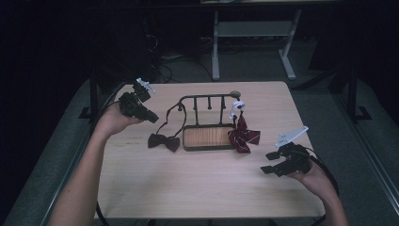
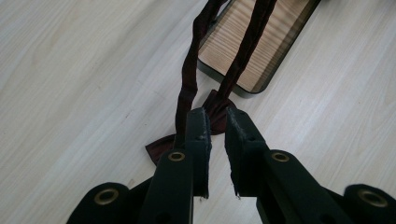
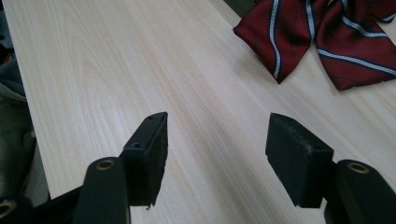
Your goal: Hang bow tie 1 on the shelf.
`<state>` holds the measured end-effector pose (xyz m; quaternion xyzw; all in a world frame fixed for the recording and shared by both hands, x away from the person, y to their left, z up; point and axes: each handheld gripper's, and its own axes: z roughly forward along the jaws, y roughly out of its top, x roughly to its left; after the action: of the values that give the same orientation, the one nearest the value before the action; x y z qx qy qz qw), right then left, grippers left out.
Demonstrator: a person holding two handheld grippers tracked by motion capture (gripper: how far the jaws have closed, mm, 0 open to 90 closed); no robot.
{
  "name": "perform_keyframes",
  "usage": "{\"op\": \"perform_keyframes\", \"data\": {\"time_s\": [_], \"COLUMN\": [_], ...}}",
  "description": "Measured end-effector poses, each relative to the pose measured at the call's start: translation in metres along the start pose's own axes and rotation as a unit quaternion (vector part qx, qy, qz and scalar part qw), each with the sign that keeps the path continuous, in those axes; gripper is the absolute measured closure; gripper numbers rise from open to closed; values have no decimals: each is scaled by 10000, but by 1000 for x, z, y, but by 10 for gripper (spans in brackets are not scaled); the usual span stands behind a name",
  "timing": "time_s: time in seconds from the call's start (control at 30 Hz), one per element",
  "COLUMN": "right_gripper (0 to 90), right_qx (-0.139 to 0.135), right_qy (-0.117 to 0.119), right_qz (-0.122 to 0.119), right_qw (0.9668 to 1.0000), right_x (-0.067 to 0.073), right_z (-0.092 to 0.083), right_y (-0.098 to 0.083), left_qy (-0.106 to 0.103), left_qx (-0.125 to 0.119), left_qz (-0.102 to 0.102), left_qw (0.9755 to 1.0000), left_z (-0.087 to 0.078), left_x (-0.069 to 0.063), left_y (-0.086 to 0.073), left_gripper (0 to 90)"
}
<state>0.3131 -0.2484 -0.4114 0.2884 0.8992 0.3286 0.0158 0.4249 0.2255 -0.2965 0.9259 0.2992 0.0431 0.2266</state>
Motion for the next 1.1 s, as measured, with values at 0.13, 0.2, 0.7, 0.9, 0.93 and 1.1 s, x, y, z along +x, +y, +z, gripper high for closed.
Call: {"op": "perform_keyframes", "data": {"time_s": [0.13, 0.2, 0.7, 0.9, 0.93, 1.1], "right_gripper": [384, 383, 381, 378, 378, 376], "right_qx": [7, 9, -3, -6, -10, -15], "right_qy": [-2, -1, -44, -50, -55, -67], "right_qz": [13, 41, 81, 135, 132, 125], "right_qw": [10000, 10000, 10000, 9999, 9999, 9999], "right_x": [0, 0, -3, -3, -3, -5], "right_z": [0, 0, -1, -2, -2, -2], "right_y": [-1, -1, -3, -4, -4, -5], "left_qy": [10, 11, 27, 53, 41, 22], "left_qx": [-2, -2, -29, -75, -84, -126], "left_qz": [34, 7, 88, 84, 111, 126], "left_qw": [10000, 10000, 10000, 9999, 9999, 9998], "left_z": [1, 2, 5, 7, 7, 8], "left_x": [-1, -2, -9, -11, -11, -14], "left_y": [-2, -2, -10, -15, -15, -18], "left_gripper": [788, 785, 752, 724, 723, 708]}}
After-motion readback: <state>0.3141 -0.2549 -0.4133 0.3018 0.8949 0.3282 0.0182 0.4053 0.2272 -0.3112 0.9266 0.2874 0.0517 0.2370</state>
